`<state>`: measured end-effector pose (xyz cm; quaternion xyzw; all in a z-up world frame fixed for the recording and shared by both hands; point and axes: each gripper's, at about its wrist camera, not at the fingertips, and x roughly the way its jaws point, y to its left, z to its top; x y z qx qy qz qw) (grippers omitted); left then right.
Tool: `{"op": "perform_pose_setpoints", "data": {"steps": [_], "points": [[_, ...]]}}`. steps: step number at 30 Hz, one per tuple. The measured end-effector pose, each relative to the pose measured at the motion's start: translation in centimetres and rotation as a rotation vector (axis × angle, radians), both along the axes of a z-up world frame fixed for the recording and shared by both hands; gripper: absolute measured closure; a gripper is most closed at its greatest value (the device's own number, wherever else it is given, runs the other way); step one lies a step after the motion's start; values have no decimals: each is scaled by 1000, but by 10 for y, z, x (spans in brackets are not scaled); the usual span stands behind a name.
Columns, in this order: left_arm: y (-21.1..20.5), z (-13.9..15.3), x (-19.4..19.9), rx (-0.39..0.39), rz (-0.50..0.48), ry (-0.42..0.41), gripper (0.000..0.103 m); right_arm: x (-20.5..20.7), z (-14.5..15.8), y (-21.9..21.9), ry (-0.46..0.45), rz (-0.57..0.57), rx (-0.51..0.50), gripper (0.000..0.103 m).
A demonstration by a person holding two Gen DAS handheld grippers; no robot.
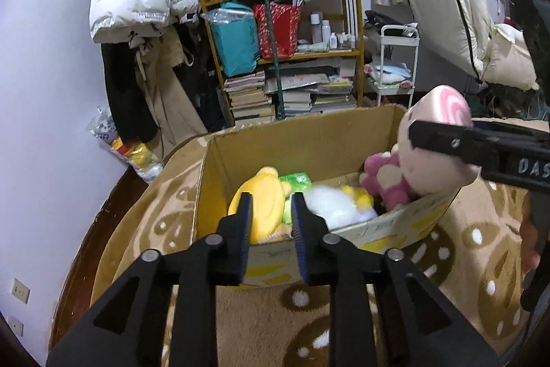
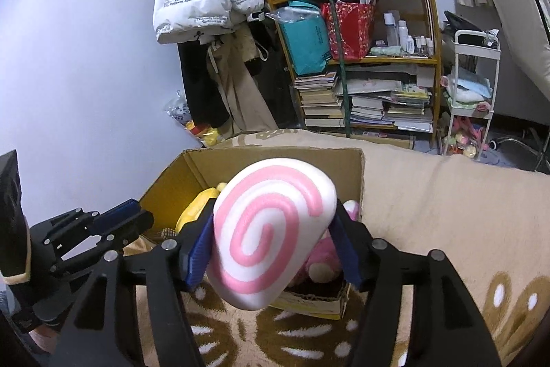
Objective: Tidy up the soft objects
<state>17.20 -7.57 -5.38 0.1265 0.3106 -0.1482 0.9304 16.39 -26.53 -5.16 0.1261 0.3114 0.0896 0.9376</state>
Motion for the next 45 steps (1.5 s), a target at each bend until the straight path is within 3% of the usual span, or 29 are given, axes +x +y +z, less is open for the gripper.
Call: {"op": "perform_pose_setpoints", "data": {"steps": [4, 5, 10, 15, 23, 33, 45], "points": [[3, 0, -6, 12, 16, -2, 63, -1, 3, -1, -3, -10, 7, 25], [4, 0, -8, 14, 18, -9, 54, -2, 4, -1, -8, -11, 10, 24], [10, 7, -20, 11, 25, -42, 37, -6, 6, -1, -9, -17, 13, 23], [21, 16, -31, -9, 53, -41, 29, -16, 15, -2, -32, -34, 24, 10], [42, 55, -59, -52, 98, -96, 4, -49, 42, -3, -85, -72, 10, 0], [60, 91, -100, -65, 128, -156, 1, -96, 76, 4, -138, -69, -54, 0], [72, 106, -156, -102, 131, -195, 1, -156, 96, 7, -202, -86, -96, 0]]}}
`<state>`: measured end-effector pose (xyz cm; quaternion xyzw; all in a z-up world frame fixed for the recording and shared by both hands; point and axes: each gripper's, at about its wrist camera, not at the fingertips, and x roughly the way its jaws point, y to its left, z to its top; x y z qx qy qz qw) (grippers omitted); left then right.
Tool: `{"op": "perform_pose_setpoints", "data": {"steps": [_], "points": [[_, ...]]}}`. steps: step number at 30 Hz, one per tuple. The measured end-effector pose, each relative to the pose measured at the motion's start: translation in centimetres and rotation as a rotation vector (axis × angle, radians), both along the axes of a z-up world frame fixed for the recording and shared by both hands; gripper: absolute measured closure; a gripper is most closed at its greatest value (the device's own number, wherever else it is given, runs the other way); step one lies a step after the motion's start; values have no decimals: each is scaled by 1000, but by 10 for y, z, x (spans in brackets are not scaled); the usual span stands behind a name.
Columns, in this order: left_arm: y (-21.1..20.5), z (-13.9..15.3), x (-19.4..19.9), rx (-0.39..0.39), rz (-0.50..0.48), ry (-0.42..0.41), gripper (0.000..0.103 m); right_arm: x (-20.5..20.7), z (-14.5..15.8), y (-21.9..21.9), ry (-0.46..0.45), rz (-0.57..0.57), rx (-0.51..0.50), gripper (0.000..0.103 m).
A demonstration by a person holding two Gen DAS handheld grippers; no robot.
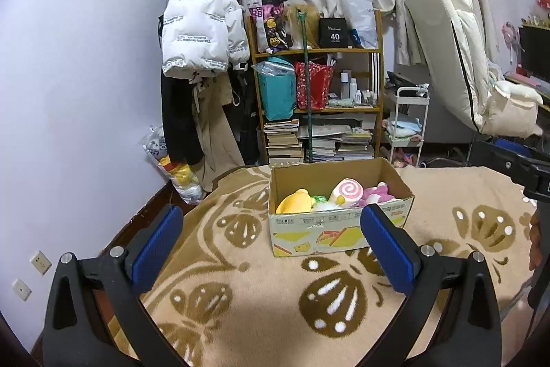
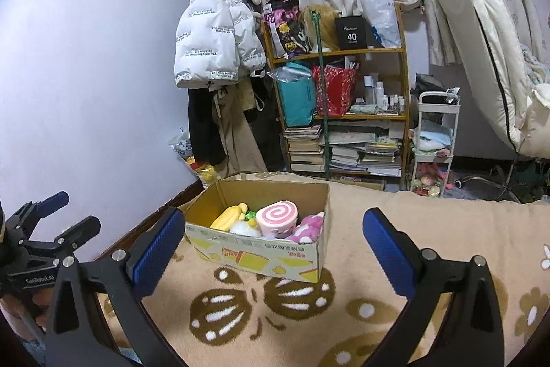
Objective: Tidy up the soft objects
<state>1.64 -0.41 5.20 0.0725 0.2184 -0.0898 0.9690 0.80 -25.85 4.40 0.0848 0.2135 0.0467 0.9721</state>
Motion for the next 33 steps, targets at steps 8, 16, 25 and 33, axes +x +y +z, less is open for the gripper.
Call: {"op": "perform_pose_setpoints", "data": {"steps": [8, 16, 25, 33], "points": [[9, -7, -18, -27, 7, -35, 1, -25, -5, -3, -51, -11, 4, 0], [11, -13, -24, -33, 9, -55, 1, -25, -17, 2, -51, -7, -27, 0], [11, -27, -15, -50, 3, -37, 1, -19, -32, -1, -47, -27, -63, 0], [2, -38, 2, -30, -6, -12, 1, -8, -45, -4, -17, -50, -67, 0]]}}
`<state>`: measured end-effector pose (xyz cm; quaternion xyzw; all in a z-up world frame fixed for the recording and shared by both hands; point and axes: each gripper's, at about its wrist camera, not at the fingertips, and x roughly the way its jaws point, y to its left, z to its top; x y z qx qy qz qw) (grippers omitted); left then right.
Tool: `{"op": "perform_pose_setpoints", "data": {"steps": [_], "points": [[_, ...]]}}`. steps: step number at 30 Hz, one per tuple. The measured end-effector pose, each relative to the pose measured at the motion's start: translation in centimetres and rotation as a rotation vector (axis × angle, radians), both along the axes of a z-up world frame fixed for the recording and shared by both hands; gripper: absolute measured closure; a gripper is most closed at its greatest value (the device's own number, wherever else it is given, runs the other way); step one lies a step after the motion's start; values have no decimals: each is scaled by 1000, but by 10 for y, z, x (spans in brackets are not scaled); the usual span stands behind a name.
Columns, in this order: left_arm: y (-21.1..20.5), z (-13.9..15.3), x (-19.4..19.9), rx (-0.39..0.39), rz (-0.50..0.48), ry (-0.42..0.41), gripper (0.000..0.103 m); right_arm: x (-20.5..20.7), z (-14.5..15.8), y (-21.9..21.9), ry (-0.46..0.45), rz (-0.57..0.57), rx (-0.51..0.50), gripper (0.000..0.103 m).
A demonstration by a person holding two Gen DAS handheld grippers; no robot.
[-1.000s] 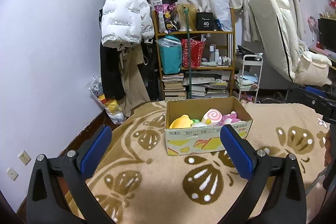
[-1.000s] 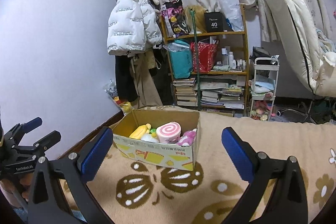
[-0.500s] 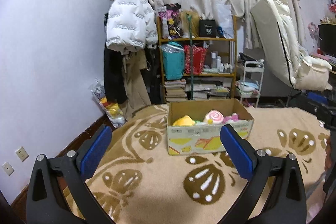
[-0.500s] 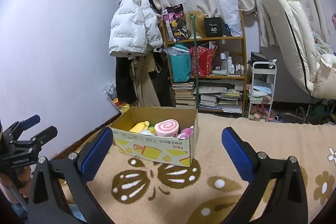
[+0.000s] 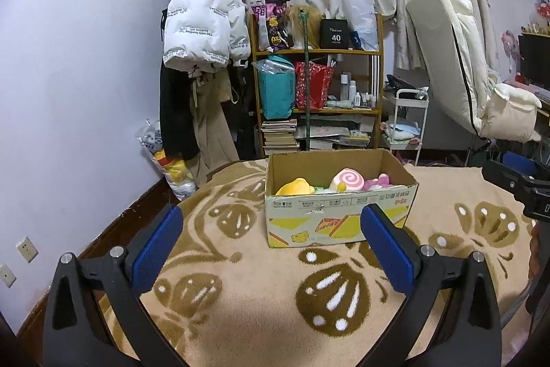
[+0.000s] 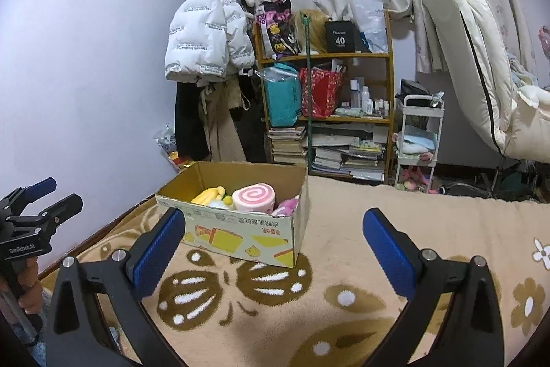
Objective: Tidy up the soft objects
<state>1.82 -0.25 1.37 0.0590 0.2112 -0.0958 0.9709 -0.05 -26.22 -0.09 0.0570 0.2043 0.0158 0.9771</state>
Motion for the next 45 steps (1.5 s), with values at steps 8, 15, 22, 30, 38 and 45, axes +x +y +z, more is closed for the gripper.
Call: {"op": "perform_pose_setpoints", "data": {"steps": [8, 15, 22, 30, 38, 45], "points": [[-8, -8, 4, 21, -12, 16, 1, 3, -1, -2, 1, -4, 4, 0], [-10, -13, 5, 33, -15, 24, 1, 6, -9, -3, 4, -12, 11, 0], [-10, -16, 4, 31, -16, 30, 1, 6, -12, -5, 0, -24, 22, 0], [-10, -16, 2, 34, -18, 25, 1, 5, -12, -6, 0, -28, 25, 0], [-10, -17, 2, 34, -18, 26, 1, 4, -13, -3, 5, -33, 27, 0], [-10, -16, 2, 35, -16, 23, 1, 5, -13, -5, 8, -39, 26, 0]]}}
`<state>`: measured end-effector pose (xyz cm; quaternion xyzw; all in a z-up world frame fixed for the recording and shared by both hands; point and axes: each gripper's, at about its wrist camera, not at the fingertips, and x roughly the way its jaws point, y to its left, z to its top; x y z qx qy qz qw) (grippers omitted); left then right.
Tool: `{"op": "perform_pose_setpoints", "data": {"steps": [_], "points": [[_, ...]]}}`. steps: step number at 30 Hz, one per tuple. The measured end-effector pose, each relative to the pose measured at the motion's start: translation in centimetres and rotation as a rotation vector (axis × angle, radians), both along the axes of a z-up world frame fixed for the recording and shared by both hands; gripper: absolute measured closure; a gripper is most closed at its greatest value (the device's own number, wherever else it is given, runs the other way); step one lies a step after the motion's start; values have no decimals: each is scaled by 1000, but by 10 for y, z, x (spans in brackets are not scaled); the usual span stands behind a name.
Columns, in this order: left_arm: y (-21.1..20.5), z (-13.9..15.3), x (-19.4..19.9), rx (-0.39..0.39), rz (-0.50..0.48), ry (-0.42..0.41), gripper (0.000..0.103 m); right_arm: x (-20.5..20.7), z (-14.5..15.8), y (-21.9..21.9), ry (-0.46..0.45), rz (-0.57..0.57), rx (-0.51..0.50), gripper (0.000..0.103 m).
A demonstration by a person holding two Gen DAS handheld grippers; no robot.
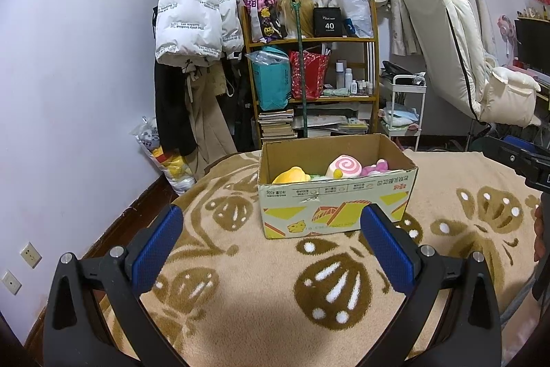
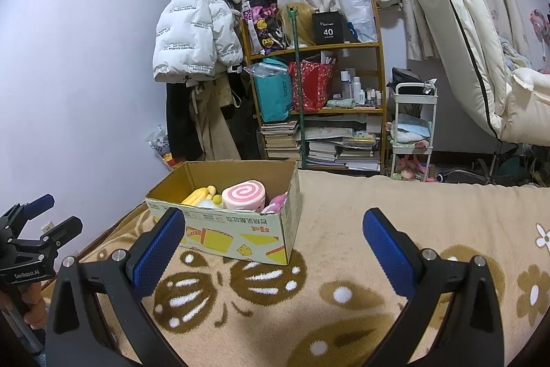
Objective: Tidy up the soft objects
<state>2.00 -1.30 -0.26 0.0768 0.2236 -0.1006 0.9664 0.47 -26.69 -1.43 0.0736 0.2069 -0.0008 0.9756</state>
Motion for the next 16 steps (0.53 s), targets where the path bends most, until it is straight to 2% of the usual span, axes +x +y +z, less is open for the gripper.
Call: {"op": "perform_pose_setpoints", "data": {"steps": [16], "points": [[0, 0, 1, 1, -3, 2, 1, 0, -2, 1, -13, -9, 2, 0]]}}
